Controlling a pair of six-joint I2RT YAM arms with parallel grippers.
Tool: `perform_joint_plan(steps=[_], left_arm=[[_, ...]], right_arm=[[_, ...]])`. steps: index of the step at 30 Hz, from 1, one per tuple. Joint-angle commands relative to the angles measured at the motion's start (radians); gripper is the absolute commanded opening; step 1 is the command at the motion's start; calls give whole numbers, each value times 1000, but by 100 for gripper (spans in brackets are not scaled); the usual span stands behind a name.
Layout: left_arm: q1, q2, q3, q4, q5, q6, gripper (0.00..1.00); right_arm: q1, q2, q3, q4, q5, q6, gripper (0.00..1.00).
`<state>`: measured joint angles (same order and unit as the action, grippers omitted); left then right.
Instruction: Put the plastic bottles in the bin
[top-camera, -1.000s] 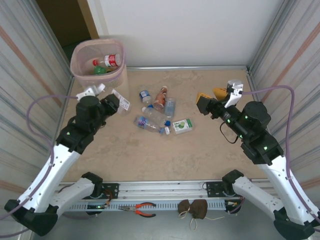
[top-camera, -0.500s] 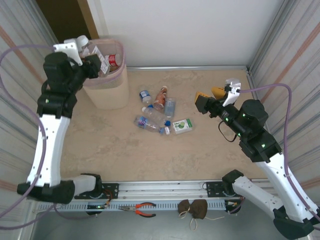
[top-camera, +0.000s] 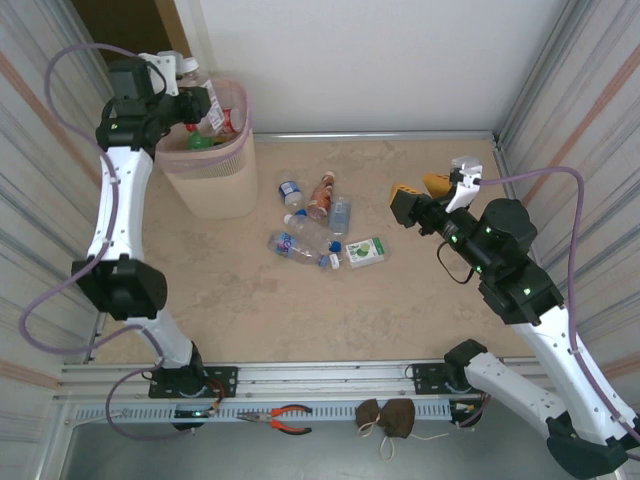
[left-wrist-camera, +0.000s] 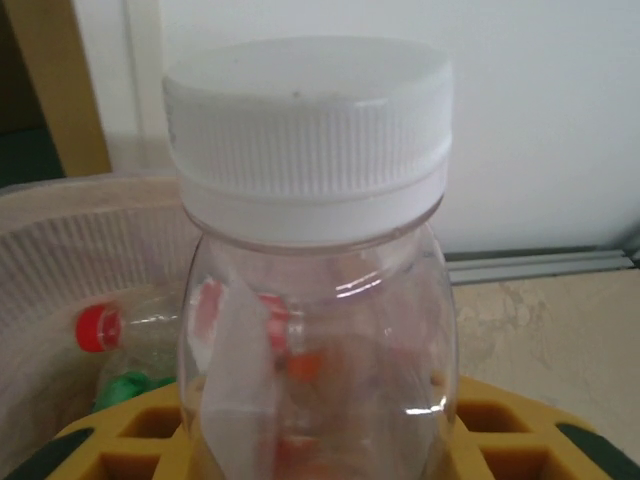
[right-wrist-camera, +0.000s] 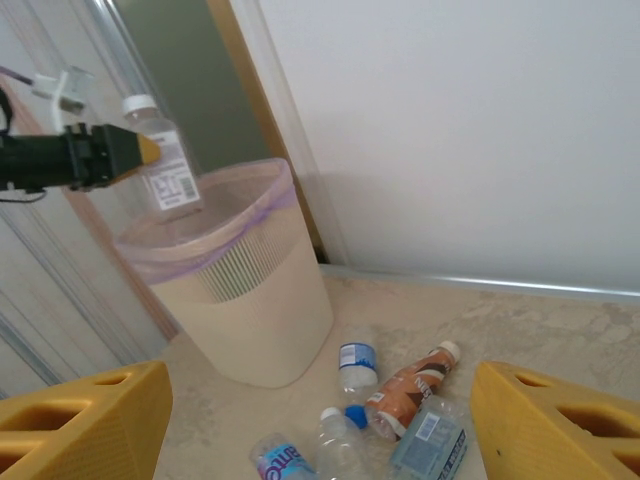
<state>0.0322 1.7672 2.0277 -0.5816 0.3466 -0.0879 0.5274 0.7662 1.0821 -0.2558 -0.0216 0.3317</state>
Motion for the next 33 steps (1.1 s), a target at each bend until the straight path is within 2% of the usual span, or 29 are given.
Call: perform_joint_plan(steps=[1,7,14,23,33], left_arm=[[10,61,94,-28,135,45,33],[11,159,147,-130,227,92,34],[11,213,146,-273,259,186,35],[11,321,176,-423,213,250,36],[-13,501,330,-598,119,307,41]], right_arm=[[-8,-1,41,13,20,-5,77],[-9,4,41,16,26,-8,77],[-9,23,40,24,19,0,77],[-8,44,44,36,6,6,77],[-9,42,38,41,12,4,77]])
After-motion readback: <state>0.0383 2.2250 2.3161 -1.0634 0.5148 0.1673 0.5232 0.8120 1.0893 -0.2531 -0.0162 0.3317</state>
